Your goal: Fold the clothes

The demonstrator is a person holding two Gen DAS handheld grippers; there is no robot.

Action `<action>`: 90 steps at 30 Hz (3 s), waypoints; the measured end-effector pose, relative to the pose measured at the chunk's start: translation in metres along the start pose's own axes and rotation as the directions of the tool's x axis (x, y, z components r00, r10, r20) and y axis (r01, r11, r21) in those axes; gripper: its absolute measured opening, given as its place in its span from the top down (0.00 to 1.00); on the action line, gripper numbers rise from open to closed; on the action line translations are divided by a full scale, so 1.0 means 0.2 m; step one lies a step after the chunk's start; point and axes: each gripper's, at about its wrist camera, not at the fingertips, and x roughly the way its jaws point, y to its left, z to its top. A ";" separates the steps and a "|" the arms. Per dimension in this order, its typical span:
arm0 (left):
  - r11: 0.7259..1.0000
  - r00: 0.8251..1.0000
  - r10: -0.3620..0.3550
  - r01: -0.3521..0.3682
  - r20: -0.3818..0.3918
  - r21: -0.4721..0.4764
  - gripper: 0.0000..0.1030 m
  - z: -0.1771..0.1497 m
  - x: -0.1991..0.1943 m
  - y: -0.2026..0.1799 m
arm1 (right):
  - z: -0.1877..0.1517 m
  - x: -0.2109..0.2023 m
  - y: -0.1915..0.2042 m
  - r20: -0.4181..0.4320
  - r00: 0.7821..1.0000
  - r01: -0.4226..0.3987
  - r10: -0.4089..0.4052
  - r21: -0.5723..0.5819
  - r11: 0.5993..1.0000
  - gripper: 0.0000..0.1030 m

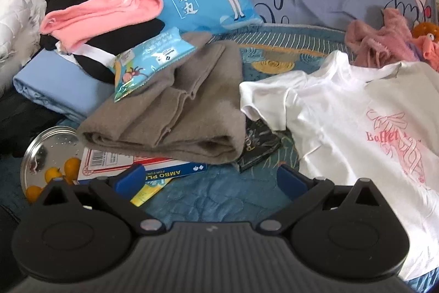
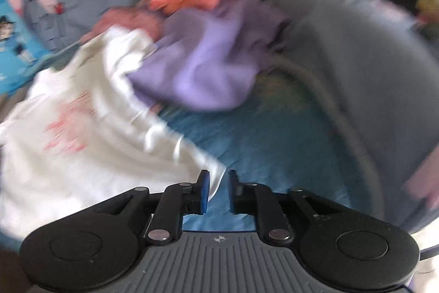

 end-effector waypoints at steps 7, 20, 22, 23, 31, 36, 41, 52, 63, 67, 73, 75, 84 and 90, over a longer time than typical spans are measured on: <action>0.999 1.000 -0.020 0.020 -0.010 0.040 0.00 0.00 0.03 -0.05 | 0.22 -0.10 0.39 0.278 0.946 -0.049 0.165 -0.383 0.922 0.81; 0.993 0.998 -0.054 0.055 -0.012 0.109 0.00 0.00 0.07 -0.13 | 0.27 0.49 1.72 0.016 0.791 0.005 0.611 -1.000 0.019 0.85; 0.993 0.999 -0.048 0.051 -0.023 0.102 0.00 0.01 0.09 -0.12 | 0.31 0.54 1.81 -0.040 0.801 -0.011 0.597 -0.999 -0.053 0.85; 0.994 0.999 -0.046 0.048 -0.029 0.099 0.00 0.01 0.10 -0.11 | 0.33 0.57 1.86 -0.071 0.810 -0.026 0.582 -0.996 -0.085 0.85; 0.995 0.996 -0.039 0.046 -0.076 0.083 0.00 0.02 0.17 -0.09 | 0.40 0.68 2.05 -0.116 0.813 -0.047 0.570 -0.990 -0.135 0.96; 0.995 0.995 -0.039 0.047 -0.094 0.084 0.00 0.02 0.19 -0.11 | 0.63 0.76 2.18 0.037 0.815 -0.018 0.578 -0.996 0.090 0.96; 0.994 0.993 -0.007 0.019 -0.118 0.105 0.00 0.01 0.22 -0.13 | 0.71 0.91 2.31 0.044 0.859 -0.048 0.510 -0.985 0.166 0.96; 0.990 0.992 0.036 -0.019 -0.121 0.138 0.00 0.01 0.25 -0.16 | 0.77 0.81 2.22 0.137 0.886 -0.090 0.444 -0.886 0.454 0.78; 0.963 0.983 0.172 -0.182 -0.065 -0.199 0.00 0.08 0.16 0.20 | 0.07 0.10 1.69 -0.158 0.728 -0.376 0.667 -0.906 0.196 0.73; 0.945 0.968 0.248 -0.251 -0.039 -0.210 0.00 0.08 0.13 0.23 | -0.18 -0.01 1.76 -0.231 0.713 -0.382 0.662 -0.919 0.091 0.73; 0.945 0.963 0.269 -0.270 -0.034 -0.186 0.00 0.07 0.12 0.22 | -0.38 0.10 1.99 -0.133 0.832 -0.206 0.538 -0.975 0.078 0.74; 0.942 0.962 0.271 -0.273 -0.039 -0.194 0.00 0.07 0.12 0.23 | -0.36 0.12 2.01 -0.176 0.829 -0.264 0.531 -0.960 0.095 0.82; 0.932 0.967 0.248 -0.255 -0.058 -0.258 0.00 0.07 0.12 0.30 | -0.33 0.08 2.00 -0.250 0.801 -0.373 0.544 -0.919 0.128 0.57; 0.934 0.966 0.251 -0.257 -0.054 -0.249 0.00 0.07 0.12 0.29 | -0.34 0.12 2.01 -0.229 0.810 -0.380 0.541 -0.906 0.185 0.84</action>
